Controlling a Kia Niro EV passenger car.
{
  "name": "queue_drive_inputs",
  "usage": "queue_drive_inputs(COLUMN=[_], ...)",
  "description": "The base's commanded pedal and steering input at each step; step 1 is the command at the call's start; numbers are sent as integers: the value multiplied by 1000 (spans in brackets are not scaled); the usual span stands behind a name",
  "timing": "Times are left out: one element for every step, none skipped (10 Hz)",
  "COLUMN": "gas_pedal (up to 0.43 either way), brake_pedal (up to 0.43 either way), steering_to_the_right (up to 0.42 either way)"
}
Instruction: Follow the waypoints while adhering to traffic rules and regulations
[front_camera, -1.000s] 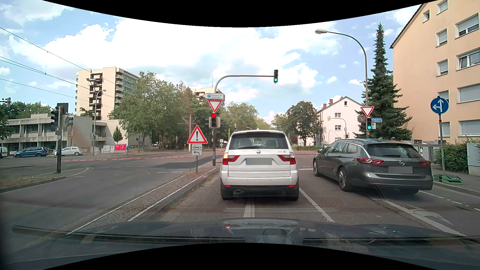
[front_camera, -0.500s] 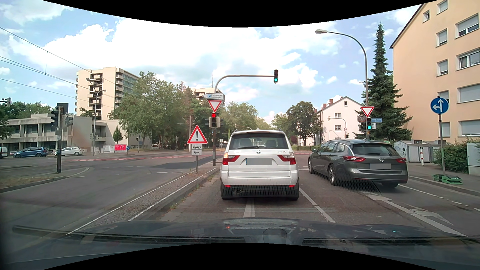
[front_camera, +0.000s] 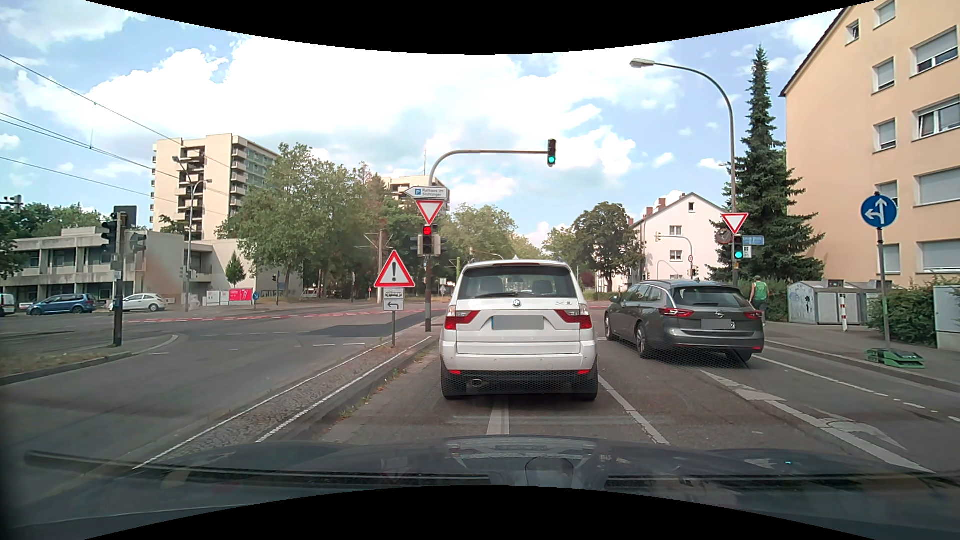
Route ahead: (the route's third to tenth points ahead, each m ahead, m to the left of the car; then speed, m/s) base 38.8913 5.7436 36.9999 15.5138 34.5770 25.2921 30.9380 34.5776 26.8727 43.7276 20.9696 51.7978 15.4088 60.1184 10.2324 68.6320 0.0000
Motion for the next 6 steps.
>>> queue_drive_inputs(gas_pedal=[0,0,0,0,0,0], brake_pedal=[262,262,262,268,262,262], steering_to_the_right=[-4,-4,-4,-4,-4,-4])
